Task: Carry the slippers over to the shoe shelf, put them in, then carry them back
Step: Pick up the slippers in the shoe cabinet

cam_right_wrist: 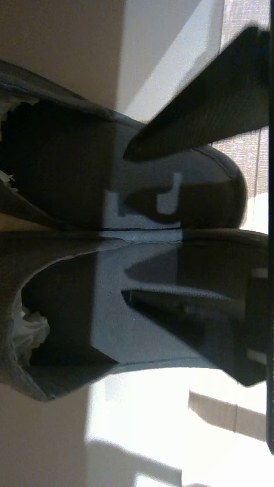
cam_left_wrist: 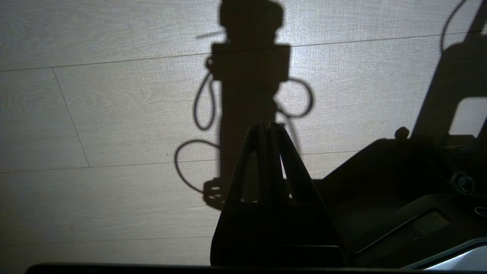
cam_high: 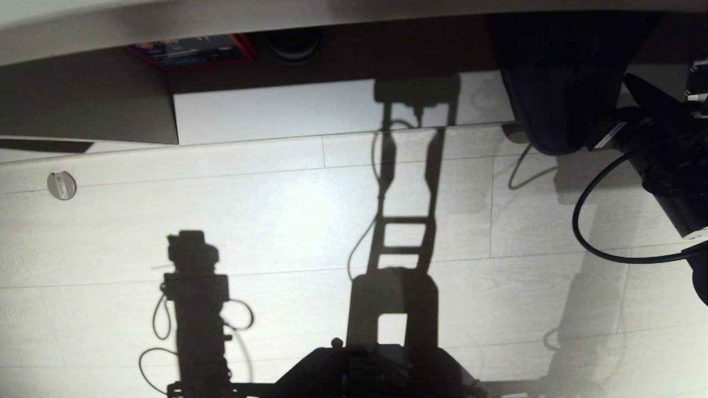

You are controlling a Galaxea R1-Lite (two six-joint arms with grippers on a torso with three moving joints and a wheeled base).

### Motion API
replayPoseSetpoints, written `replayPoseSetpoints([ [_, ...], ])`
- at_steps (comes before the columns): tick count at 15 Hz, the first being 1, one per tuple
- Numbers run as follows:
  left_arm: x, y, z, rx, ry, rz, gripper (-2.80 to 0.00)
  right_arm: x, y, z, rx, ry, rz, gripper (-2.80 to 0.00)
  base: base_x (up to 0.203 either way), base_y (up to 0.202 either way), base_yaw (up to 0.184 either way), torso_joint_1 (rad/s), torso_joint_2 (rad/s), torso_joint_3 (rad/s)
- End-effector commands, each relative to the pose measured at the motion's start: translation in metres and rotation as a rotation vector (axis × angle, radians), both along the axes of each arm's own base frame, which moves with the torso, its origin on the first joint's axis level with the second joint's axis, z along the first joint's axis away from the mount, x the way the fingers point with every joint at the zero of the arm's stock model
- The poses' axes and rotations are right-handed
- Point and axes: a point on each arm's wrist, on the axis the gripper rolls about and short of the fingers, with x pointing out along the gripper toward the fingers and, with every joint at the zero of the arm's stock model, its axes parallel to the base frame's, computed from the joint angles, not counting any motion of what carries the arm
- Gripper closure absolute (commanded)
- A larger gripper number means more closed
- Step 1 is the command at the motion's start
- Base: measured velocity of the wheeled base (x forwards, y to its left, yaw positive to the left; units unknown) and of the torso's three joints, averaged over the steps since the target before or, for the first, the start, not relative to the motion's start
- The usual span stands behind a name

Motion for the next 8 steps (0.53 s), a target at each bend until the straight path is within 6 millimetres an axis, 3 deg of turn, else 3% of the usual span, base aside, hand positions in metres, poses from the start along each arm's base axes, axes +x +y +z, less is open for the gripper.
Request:
replayPoseSetpoints([
  [1,0.000,0.000,0.000,0.000,-0.001,0.001,0.00,0.003,0.001,0.000,-0.001,-0.006,0.001,-2.80,0.000,0.000,0.000,0.000,0.00,0.000],
  [8,0.000,0.000,0.000,0.000,0.001,0.001,0.00,0.024,0.002,0.003,0.010,-0.024,0.006,-2.80,0.000,0.000,0.000,0.000,0.00,0.000],
])
